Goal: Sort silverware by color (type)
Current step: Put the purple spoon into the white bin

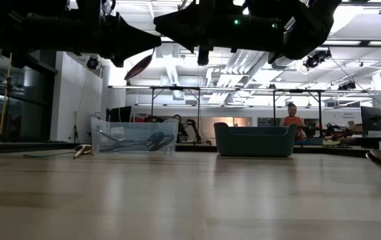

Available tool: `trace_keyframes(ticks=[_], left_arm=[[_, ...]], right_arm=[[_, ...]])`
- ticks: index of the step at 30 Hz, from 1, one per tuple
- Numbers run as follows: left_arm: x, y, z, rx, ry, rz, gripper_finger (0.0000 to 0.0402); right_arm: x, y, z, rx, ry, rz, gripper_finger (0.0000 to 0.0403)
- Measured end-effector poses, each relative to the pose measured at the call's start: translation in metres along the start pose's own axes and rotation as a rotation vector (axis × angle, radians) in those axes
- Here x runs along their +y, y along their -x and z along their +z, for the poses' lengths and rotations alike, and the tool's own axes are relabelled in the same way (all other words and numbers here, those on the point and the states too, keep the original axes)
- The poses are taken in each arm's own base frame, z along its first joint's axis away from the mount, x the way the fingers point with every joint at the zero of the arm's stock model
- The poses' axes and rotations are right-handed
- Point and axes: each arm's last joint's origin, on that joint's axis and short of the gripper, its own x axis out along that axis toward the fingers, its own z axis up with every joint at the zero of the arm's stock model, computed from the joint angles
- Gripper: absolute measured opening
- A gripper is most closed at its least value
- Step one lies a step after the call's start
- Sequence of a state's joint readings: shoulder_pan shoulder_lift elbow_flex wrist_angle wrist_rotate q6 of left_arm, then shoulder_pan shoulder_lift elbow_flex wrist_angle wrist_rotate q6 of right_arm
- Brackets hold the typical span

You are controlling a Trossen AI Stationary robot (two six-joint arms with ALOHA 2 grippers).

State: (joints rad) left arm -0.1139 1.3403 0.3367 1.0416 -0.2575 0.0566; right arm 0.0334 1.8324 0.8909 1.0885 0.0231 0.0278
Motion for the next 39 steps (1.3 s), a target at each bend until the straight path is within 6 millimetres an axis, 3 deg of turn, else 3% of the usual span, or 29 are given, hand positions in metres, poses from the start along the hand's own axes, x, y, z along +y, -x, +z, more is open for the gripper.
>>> trace_keyframes(ticks=[7, 12, 24, 29, 39], left_arm=[[0.0, 0.0, 0.0, 0.0, 0.0, -0.004, 0.0001], [-0.001, 0.0, 0.0, 0.001, 0.0, -0.018, 0.0005], [-0.006, 0.004, 0.004, 0.002, 0.019, -0.056, 0.0086], [-0.002, 0.013, 0.014, 0.033, 0.011, -0.041, 0.0115], [0.008, 0.043, 0.035, 0.086, -0.03, -0.037, 0.0142]], right_arm=[[0.0, 0.0, 0.0, 0.003, 0.008, -0.004, 0.0013], [0.0, 0.0, -0.001, 0.006, 0.005, -0.002, 0.0015], [0.0, 0.001, -0.003, 0.059, 0.035, 0.002, 0.0008], [0.0, 0.001, -0.005, 0.083, 0.039, -0.001, 0.0008], [-0.001, 0.01, -0.009, 0.297, 0.161, 0.015, 0.0008]])
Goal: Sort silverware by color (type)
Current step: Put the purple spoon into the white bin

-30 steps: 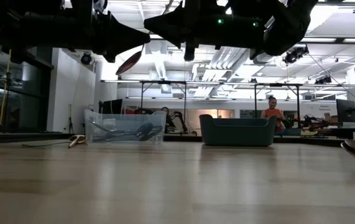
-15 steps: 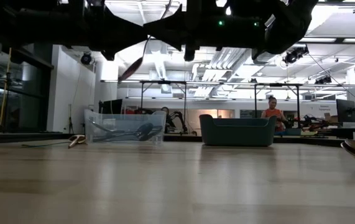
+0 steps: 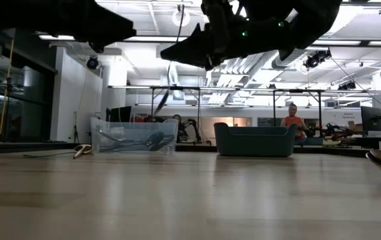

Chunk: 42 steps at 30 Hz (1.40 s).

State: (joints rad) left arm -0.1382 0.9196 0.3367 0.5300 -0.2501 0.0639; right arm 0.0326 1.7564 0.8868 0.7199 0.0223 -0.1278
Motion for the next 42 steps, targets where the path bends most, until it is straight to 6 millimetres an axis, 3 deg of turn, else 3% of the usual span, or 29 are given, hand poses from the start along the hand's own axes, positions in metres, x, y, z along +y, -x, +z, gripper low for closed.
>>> trace_keyframes(ticks=[12, 26, 33, 42], left_arm=[[0.001, 0.005, -0.012, 0.138, -0.126, -0.006, 0.0139], [0.002, 0.005, -0.012, 0.147, -0.126, 0.03, 0.0136], [0.002, 0.005, -0.012, 0.146, -0.103, 0.031, 0.0136], [0.001, 0.005, -0.014, 0.16, -0.05, 0.009, 0.0138]], right_arm=[[-0.016, 0.004, -0.01, 0.155, 0.067, -0.134, 0.0008], [-0.023, 0.002, -0.004, 0.096, -0.003, -0.123, 0.0008], [0.007, -0.009, 0.028, 0.067, -0.008, -0.057, 0.0008], [0.055, -0.008, 0.093, 0.354, -0.017, -0.19, 0.0008]])
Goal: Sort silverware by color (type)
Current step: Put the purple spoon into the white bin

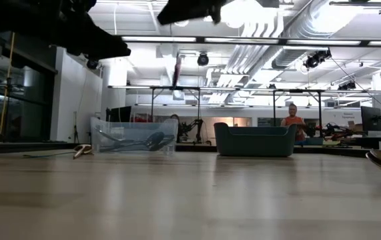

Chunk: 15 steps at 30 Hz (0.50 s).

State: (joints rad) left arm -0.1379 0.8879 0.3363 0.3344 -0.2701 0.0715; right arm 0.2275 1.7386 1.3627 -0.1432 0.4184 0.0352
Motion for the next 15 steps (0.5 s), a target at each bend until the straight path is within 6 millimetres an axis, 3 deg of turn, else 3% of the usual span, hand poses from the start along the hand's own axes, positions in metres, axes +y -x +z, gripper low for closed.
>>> trace_keyframes(ticks=[6, 15], left_arm=[[0.0, 0.0, 0.0, 0.001, 0.0, -0.001, 0.0138], [0.0, 0.0, -0.001, 0.006, -0.032, -0.002, 0.0138]], right_arm=[[0.019, 0.029, 0.018, 0.136, -0.073, 0.023, 0.0008], [0.034, 0.077, 0.01, 0.536, -0.254, 0.024, 0.0009]])
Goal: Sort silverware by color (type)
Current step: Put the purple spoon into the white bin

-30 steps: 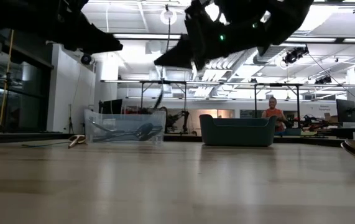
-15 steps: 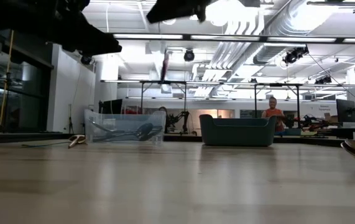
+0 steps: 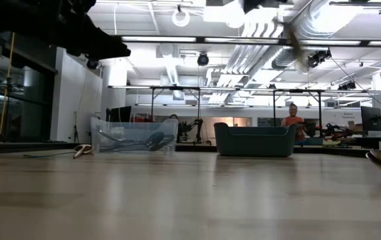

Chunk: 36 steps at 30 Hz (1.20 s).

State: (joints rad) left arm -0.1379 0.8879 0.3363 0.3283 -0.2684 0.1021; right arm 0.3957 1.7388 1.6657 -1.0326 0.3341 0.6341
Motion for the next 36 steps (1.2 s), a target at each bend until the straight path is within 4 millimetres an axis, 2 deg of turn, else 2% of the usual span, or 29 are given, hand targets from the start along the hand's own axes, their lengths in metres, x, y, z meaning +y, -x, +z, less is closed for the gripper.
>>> trace_keyframes(ticks=[11, 15, 21, 29, 36], left_arm=[[0.0, 0.0, 0.0, 0.003, 0.037, 0.0, 0.0138], [0.0, 0.0, 0.0, 0.003, 0.046, 0.0, 0.0138], [0.0, 0.0, 0.0, 0.003, 0.046, 0.0, 0.0138], [0.0, 0.0, 0.0, 0.003, 0.046, 0.0, 0.0138], [0.0, 0.0, 0.0, 0.003, 0.045, 0.0, 0.0138]], right_arm=[[0.007, 0.015, -0.071, 0.533, -0.371, -0.194, 0.0007], [0.012, 0.009, -0.095, 0.617, -0.436, -0.262, 0.0007], [0.012, -0.017, -0.132, 0.805, -0.485, -0.292, 0.0007], [0.011, -0.045, -0.155, 0.87, -0.493, -0.209, 0.0007], [0.006, -0.05, -0.163, 0.91, -0.496, -0.225, 0.0007]])
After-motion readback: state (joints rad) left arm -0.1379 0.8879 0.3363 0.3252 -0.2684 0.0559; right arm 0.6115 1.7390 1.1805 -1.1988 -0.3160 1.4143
